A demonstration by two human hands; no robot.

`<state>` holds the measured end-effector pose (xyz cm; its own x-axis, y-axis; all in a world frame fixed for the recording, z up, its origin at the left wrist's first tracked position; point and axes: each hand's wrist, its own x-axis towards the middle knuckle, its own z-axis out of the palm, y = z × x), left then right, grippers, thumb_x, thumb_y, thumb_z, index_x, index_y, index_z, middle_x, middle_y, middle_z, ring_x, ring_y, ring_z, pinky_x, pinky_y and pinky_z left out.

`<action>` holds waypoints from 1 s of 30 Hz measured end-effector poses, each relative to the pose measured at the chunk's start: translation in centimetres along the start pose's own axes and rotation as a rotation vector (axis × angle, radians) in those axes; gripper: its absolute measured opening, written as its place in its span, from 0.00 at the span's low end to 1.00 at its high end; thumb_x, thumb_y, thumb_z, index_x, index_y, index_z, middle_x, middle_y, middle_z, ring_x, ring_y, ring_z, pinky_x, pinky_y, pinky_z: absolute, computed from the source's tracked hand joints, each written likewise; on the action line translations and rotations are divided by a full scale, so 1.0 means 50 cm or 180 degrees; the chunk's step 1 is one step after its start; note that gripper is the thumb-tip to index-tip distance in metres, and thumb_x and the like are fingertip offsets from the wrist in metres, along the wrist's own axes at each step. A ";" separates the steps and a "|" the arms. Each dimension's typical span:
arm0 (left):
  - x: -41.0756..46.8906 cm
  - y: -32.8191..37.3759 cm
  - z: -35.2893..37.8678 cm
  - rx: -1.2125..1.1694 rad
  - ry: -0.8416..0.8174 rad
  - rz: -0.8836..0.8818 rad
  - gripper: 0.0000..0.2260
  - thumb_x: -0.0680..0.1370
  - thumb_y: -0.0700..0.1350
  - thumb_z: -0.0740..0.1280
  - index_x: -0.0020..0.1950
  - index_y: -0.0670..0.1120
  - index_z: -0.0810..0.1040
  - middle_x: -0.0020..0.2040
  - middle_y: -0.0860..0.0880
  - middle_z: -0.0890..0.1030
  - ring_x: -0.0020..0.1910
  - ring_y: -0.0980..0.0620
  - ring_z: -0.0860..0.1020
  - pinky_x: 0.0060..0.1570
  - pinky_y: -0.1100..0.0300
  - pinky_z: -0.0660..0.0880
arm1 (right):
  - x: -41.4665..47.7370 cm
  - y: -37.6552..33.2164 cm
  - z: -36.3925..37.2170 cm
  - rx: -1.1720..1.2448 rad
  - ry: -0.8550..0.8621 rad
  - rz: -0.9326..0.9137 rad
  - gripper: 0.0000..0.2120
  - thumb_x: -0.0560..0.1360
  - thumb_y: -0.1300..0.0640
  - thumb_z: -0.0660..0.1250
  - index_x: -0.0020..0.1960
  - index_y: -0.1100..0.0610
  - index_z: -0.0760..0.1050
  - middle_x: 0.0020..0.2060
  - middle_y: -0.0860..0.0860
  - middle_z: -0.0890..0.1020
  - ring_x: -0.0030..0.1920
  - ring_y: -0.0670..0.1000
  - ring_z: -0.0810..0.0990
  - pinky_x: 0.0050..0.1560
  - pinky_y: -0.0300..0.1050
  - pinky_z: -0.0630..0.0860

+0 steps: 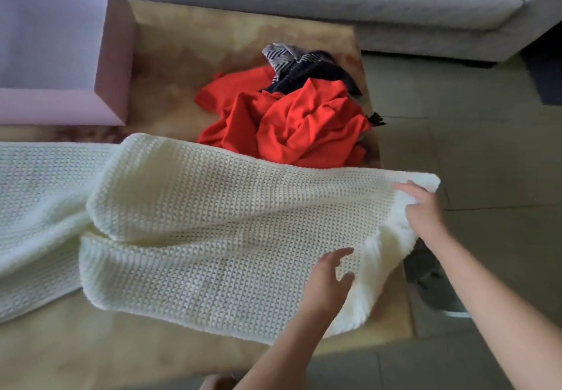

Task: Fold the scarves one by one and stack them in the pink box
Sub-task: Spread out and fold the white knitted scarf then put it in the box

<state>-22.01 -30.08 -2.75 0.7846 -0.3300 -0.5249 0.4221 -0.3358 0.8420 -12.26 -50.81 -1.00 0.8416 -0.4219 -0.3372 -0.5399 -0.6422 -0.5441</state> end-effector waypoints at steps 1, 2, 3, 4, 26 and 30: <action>-0.009 -0.010 -0.028 0.0081 0.0340 0.0097 0.17 0.77 0.41 0.65 0.63 0.57 0.74 0.62 0.55 0.75 0.61 0.57 0.74 0.62 0.61 0.71 | -0.011 -0.015 0.012 -0.0170 0.0118 -0.0331 0.34 0.66 0.80 0.50 0.61 0.54 0.78 0.70 0.50 0.69 0.67 0.52 0.68 0.57 0.38 0.69; -0.018 -0.019 -0.061 0.0244 0.0708 0.0183 0.16 0.76 0.39 0.65 0.61 0.55 0.76 0.60 0.56 0.76 0.59 0.58 0.74 0.59 0.62 0.72 | -0.024 -0.036 0.028 -0.0351 0.0240 -0.0745 0.33 0.65 0.80 0.52 0.59 0.55 0.79 0.68 0.51 0.72 0.68 0.53 0.68 0.63 0.43 0.68; -0.029 -0.030 -0.097 0.0502 0.1111 0.0266 0.16 0.76 0.38 0.66 0.59 0.54 0.77 0.58 0.56 0.76 0.57 0.57 0.74 0.57 0.63 0.71 | -0.039 -0.061 0.049 -0.0509 0.0346 -0.1142 0.30 0.65 0.78 0.56 0.58 0.56 0.80 0.65 0.52 0.75 0.66 0.54 0.70 0.66 0.48 0.66; -0.041 -0.044 -0.134 0.0824 0.1526 0.0348 0.17 0.73 0.36 0.68 0.58 0.52 0.78 0.56 0.55 0.77 0.56 0.55 0.74 0.57 0.62 0.70 | -0.057 -0.088 0.076 -0.0591 0.0339 -0.1447 0.25 0.67 0.76 0.61 0.57 0.56 0.80 0.62 0.52 0.78 0.64 0.54 0.73 0.67 0.50 0.66; -0.106 -0.172 -0.292 0.1549 0.1803 0.0346 0.06 0.71 0.50 0.70 0.46 0.53 0.82 0.40 0.54 0.81 0.42 0.49 0.79 0.37 0.58 0.76 | -0.142 -0.242 0.326 -0.1282 -0.0042 -0.2105 0.07 0.65 0.63 0.73 0.42 0.54 0.82 0.38 0.53 0.82 0.41 0.59 0.80 0.41 0.47 0.74; -0.094 -0.103 -0.163 0.0905 0.0996 0.0649 0.17 0.72 0.58 0.58 0.52 0.53 0.82 0.45 0.53 0.81 0.47 0.51 0.77 0.46 0.60 0.73 | -0.083 -0.183 0.189 -0.1818 0.0295 -0.1609 0.05 0.67 0.63 0.71 0.41 0.56 0.82 0.38 0.56 0.82 0.45 0.61 0.79 0.44 0.51 0.73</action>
<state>-24.16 -19.61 -3.60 0.9563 -0.1471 -0.2528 0.1382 -0.5345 0.8338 -10.66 -37.14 -1.87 0.9970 -0.0248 -0.0736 -0.0339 -0.9916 -0.1251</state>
